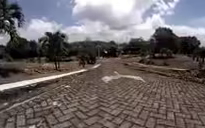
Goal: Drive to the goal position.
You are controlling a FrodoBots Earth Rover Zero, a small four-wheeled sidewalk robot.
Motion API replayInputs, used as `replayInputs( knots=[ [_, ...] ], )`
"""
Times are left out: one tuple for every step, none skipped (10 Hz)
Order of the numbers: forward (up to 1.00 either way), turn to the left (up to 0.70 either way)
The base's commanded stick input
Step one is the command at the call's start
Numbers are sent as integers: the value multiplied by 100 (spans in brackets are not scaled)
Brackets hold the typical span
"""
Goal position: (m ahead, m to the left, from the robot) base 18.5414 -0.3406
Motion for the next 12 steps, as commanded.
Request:
replayInputs(
  knots=[
    [70, 0],
    [70, 0],
    [70, 0],
    [70, 0],
    [70, 0],
    [70, 0],
    [70, 0],
    [70, -21],
    [70, -7],
    [70, 0],
    [70, 0],
    [70, 0]
  ],
)
